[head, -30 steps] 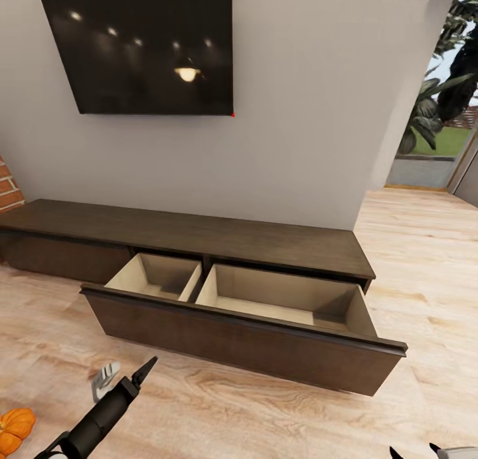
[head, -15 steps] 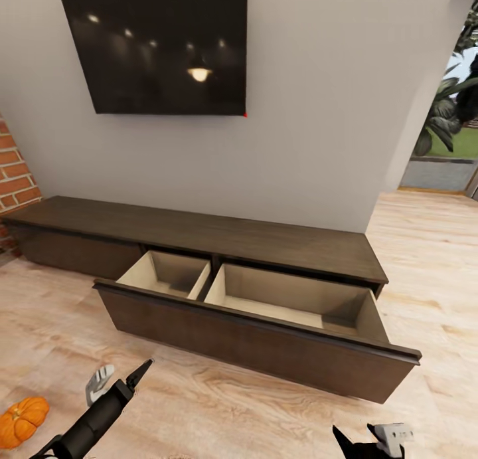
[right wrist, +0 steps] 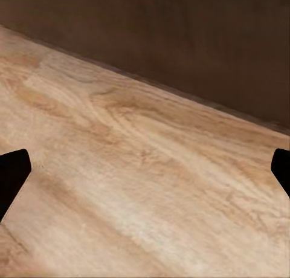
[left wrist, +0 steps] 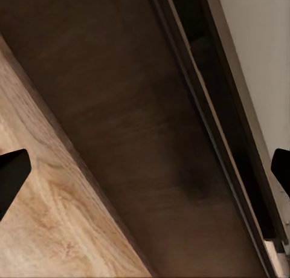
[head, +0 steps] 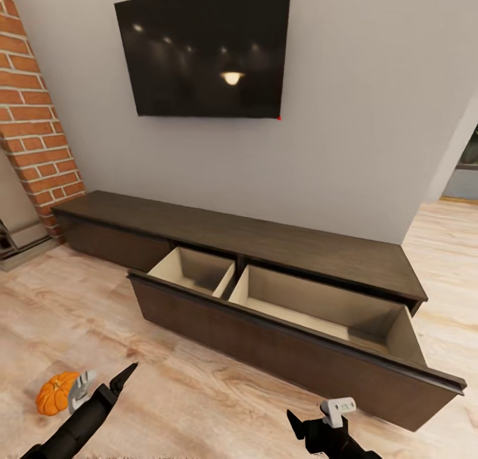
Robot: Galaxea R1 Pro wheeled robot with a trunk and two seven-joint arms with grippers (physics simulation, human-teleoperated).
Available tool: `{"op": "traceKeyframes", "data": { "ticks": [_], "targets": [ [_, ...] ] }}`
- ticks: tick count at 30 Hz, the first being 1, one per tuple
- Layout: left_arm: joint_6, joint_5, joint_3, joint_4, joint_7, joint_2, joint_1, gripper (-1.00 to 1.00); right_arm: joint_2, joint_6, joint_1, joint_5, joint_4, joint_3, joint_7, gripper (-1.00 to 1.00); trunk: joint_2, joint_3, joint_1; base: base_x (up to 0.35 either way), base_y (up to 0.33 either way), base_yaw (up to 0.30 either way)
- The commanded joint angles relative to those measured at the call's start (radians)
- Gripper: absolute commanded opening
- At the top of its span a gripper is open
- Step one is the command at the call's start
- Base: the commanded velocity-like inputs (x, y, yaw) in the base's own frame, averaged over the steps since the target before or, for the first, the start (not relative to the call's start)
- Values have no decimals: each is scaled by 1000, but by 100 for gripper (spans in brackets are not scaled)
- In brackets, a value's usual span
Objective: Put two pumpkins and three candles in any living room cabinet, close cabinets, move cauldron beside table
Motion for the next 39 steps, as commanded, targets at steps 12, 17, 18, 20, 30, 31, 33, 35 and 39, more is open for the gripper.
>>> {"op": "traceKeyframes", "data": {
  "ticks": [12,17,18,20,30,31,33,35,39],
  "targets": [
    [15,12,3,-16,3,-4,1,100,0,9,-18,11,0,36,8,100,0,7,0,0,0,258],
    [12,16,2,-37,3,-10,2,100,-2,69,-63,12,9,35,8,100,0,10,0,0,0,270],
    [12,17,2,-38,3,-10,2,100,-3,84,-66,11,9,36,8,100,0,11,0,0,0,272],
    [11,14,2,-39,4,-12,2,100,-4,116,-73,10,9,36,9,100,0,12,0,0,0,272],
    [9,16,11,-36,23,-12,18,100,4,196,-118,10,10,104,7,100,0,19,0,0,0,273],
    [9,17,11,-38,43,-12,21,100,7,200,-122,9,10,122,7,100,0,19,0,0,0,273],
    [8,34,49,-40,133,-14,33,100,15,206,-157,12,22,151,0,100,0,20,0,0,0,275],
    [8,39,58,-41,157,-14,35,100,15,206,-166,12,30,171,-17,100,0,21,0,0,0,281],
    [7,41,61,-42,169,-15,35,100,15,207,-171,12,35,201,-40,100,0,22,0,0,0,284]
  ]
}}
